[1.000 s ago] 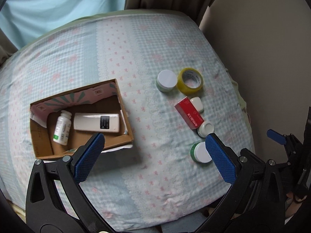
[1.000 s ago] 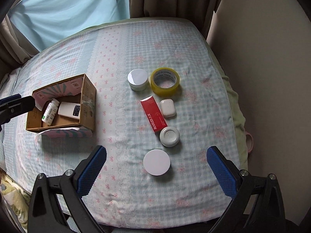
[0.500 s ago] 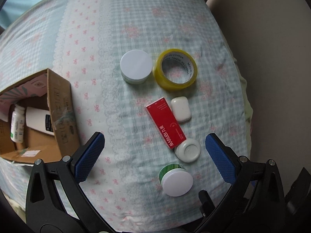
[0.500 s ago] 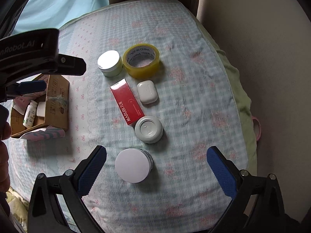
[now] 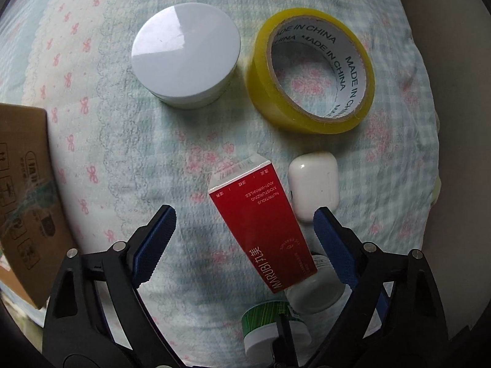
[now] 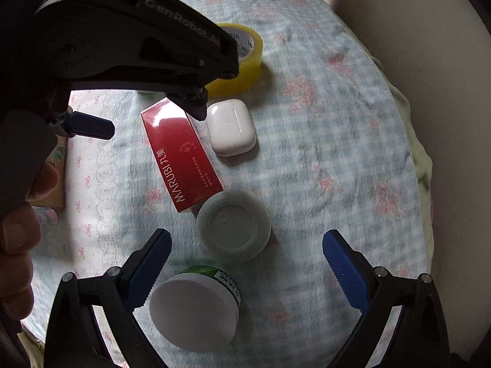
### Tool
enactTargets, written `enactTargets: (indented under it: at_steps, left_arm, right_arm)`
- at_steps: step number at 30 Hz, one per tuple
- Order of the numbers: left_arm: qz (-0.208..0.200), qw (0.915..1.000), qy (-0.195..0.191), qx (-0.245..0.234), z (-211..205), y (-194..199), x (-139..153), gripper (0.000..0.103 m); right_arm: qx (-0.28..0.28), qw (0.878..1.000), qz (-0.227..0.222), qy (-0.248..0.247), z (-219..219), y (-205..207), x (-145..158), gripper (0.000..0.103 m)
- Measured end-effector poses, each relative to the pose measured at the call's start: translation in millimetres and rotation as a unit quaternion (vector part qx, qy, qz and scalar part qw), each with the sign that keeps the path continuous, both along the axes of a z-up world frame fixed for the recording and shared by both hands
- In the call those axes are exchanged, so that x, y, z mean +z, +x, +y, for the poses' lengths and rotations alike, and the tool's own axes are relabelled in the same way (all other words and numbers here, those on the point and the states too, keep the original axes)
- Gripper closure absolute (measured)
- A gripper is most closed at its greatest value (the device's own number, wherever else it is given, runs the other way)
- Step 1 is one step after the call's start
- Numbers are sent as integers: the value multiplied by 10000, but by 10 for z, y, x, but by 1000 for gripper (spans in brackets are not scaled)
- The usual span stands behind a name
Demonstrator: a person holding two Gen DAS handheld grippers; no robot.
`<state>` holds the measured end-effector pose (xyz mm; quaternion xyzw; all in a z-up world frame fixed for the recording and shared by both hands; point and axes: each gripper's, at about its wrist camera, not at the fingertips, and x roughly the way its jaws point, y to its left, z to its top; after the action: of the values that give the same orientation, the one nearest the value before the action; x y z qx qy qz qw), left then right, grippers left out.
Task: Organize rigid objects
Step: 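Grasp the red MARUBI box with left tool while right tool grasps the white jar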
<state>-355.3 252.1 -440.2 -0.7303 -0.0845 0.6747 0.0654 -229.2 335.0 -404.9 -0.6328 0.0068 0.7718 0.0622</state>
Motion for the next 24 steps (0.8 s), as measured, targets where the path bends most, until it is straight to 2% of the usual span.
enactTargets:
  at_steps: [4,9,10,12,19,24]
  left_arm:
    - [-258,9997,-2,25,49,27,-151,27]
    - [-502,9985,172,103,77,58,-256,38]
    - [-537,9982,245,115,79,57,-261,45]
    - [-611,9974,345,172,72,65,-259,53]
    - [-733,9952,452,475,-9,89,-326,57]
    - [-1012,9888,652,887,-116,75,-507,61]
  right_arm:
    - [109,9999,-112,41,16,-31,-167,11]
    - [257,9996,-129,11,4,-45,-293,13]
    - [291,9995,-123,10,-2,-47,-308,20]
    - [360,9992,-168,-3,-15,-54,-354,29]
    - [553,9984,-121,4,-31,-43,-410,46]
    - [664,9977,-146,-29,-34,-24,-412,50]
